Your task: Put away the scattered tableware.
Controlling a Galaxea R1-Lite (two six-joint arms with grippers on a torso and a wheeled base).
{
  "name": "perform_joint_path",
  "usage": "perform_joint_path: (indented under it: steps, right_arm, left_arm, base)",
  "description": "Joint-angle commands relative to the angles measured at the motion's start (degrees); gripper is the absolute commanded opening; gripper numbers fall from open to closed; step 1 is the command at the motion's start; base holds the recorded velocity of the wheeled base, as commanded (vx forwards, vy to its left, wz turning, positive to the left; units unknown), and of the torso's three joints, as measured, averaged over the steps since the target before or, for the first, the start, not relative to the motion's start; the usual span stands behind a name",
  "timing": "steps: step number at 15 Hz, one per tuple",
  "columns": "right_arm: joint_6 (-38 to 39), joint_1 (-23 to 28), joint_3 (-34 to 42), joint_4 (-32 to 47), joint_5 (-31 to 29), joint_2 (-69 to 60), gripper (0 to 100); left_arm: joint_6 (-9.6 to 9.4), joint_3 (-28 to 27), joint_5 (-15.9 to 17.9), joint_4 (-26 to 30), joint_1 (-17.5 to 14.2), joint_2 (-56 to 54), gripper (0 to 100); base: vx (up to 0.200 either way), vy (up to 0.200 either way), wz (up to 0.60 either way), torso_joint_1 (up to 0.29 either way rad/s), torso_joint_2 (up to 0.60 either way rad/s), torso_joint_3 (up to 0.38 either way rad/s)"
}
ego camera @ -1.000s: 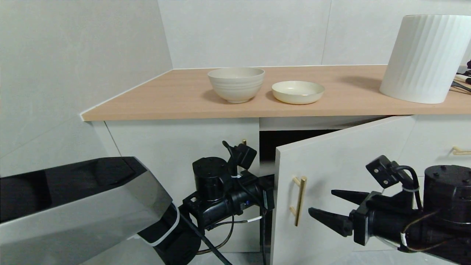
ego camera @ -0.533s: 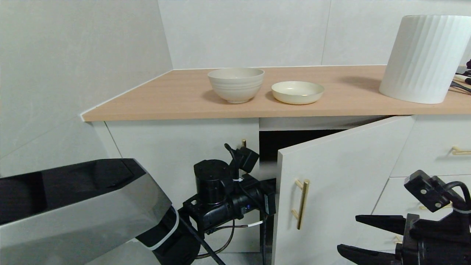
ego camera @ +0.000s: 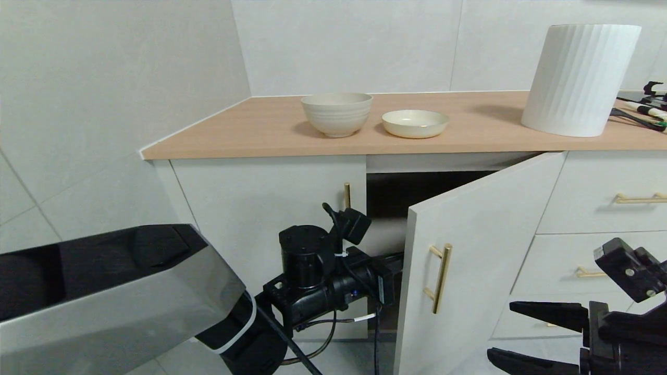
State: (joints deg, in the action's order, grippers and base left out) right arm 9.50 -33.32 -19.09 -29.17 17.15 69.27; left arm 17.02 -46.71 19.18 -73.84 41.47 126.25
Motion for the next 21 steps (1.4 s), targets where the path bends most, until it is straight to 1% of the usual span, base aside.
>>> perform_joint_path:
  steps: [1,2,3,6,11,13,16,17,19,20,21]
  right_arm:
    - [0.0,0.0,0.1,0.0,0.0,-0.2,100]
    - [0.0,0.0,0.1,0.0,0.0,-0.2,100]
    - [0.0,0.0,0.1,0.0,0.1,-0.2,100]
    - [0.0,0.0,0.1,0.0,0.1,-0.2,100]
    - [0.0,0.0,0.6,0.0,1.3,0.2,100]
    - [0.1,-1.7,0.6,0.0,1.2,0.4,100]
    - [0.1,-1.8,0.6,0.0,1.2,0.0,100]
    - [0.1,-1.8,0.6,0.0,1.3,0.0,100]
    - [0.0,-1.9,0.6,0.0,1.3,-0.1,100]
    - [0.0,-2.4,0.6,0.0,1.2,-0.2,100]
    - [0.0,-2.5,0.6,0.0,1.3,-0.2,100]
  left_arm:
    - [0.03,-2.0,-0.1,1.8,0.4,0.4,0]
    - [0.03,-2.4,-0.1,2.5,0.6,0.3,0]
    - [-0.06,-3.8,-0.1,5.0,1.5,-0.3,0]
    - [-0.06,-6.0,-0.1,8.3,2.6,-0.7,0]
    - [0.03,-7.3,-0.5,8.3,2.6,0.2,0]
    - [0.03,-9.8,-0.5,8.7,2.6,1.5,0]
    - [0.03,-11.1,-0.5,11.1,2.6,2.3,0]
    - [-0.06,-11.6,-0.9,11.3,2.6,2.8,0]
    - [-0.14,-12.4,-3.0,11.4,3.3,3.3,0]
    - [-1.2,-12.9,-5.5,12.1,4.2,3.6,0]
    - [-1.73,-13.4,-6.9,12.9,4.8,3.6,0]
  base:
    - [0.0,0.0,0.0,0.0,0.0,0.0]
    - [0.0,0.0,0.0,0.0,0.0,0.0]
    - [0.0,0.0,0.0,0.0,0.0,0.0]
    - [0.0,0.0,0.0,0.0,0.0,0.0]
    - [-0.2,0.0,0.0,0.004,0.0,0.003]
    - [0.0,0.0,0.0,0.0,0.0,0.0]
    - [0.0,0.0,0.0,0.0,0.0,0.0]
    - [0.0,0.0,0.0,0.0,0.0,0.0]
    - [0.0,0.0,0.0,0.0,0.0,0.0]
    - [0.0,0.0,0.0,0.0,0.0,0.0]
    - [0.0,0.0,0.0,0.0,0.0,0.0]
